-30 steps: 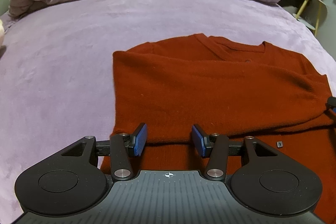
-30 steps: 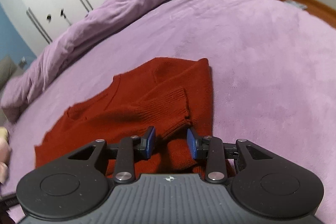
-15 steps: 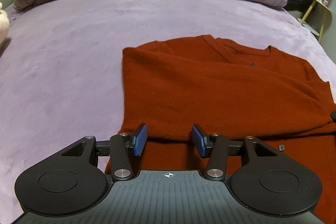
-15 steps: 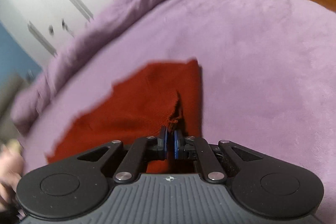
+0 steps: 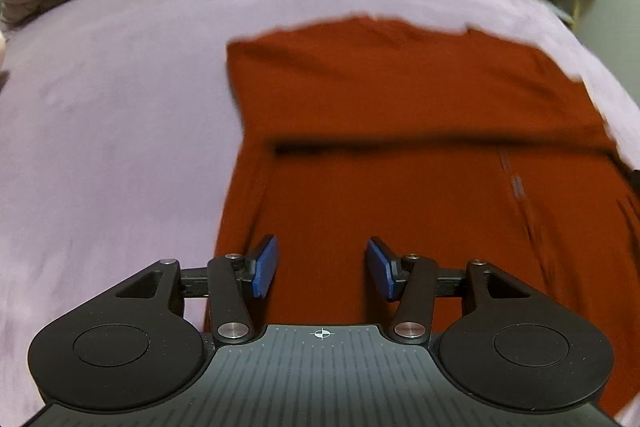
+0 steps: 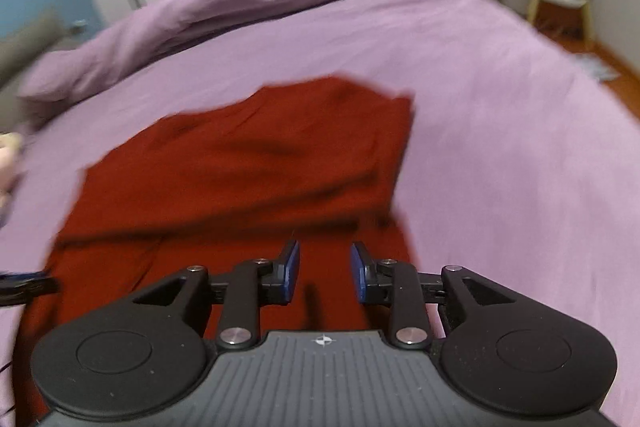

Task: Fold small clothes

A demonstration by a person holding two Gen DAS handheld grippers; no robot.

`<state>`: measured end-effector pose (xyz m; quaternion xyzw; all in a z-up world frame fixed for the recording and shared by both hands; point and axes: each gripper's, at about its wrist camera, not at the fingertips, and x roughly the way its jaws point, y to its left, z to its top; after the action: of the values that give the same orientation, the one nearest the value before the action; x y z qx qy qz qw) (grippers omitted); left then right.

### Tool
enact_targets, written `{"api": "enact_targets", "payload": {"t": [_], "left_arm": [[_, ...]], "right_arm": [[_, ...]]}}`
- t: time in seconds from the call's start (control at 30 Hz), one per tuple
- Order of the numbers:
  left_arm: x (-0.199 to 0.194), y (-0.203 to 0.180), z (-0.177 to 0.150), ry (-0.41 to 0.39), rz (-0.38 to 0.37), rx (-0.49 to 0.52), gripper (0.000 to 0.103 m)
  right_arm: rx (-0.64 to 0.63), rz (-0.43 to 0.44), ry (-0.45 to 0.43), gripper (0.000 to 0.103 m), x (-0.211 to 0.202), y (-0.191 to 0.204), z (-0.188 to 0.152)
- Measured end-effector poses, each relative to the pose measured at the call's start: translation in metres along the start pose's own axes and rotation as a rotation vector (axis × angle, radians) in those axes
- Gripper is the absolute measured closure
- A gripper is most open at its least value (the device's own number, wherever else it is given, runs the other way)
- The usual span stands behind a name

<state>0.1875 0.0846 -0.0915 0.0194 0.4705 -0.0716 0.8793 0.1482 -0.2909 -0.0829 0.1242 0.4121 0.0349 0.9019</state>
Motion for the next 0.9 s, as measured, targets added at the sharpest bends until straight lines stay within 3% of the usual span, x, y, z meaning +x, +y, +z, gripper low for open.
{"api": "enact_targets", "payload": {"t": [0.1, 0.2, 0.37, 0.57, 0.7, 0.9], "left_arm": [[-0.03, 0.0, -0.043, 0.011, 0.035, 0.043, 0.044], [-0.057, 0.008, -0.082, 0.029, 0.021, -0.015, 0.044], [-0.076, 0.01, -0.123, 0.068, 0.004, -0.087, 0.044], [-0.082, 0.008, -0.131, 0.058, -0.009, -0.092, 0.05], [-0.084, 0.022, -0.131, 0.071, -0.027, -0.154, 0.057], [-0.088, 0.043, -0.136, 0.087, -0.028, -0.256, 0.056]], "right_arm": [[0.027, -0.013, 0.058, 0.069, -0.042, -0.011, -0.046], [0.086, -0.037, 0.123, 0.069, -0.076, -0.023, -0.086], [0.086, -0.059, 0.198, 0.069, -0.094, -0.026, -0.117], [0.198, 0.044, 0.211, 0.07, -0.091, -0.033, -0.125], [0.262, 0.074, 0.209, 0.082, -0.089, -0.04, -0.131], [0.291, 0.09, 0.213, 0.089, -0.085, -0.04, -0.133]]}}
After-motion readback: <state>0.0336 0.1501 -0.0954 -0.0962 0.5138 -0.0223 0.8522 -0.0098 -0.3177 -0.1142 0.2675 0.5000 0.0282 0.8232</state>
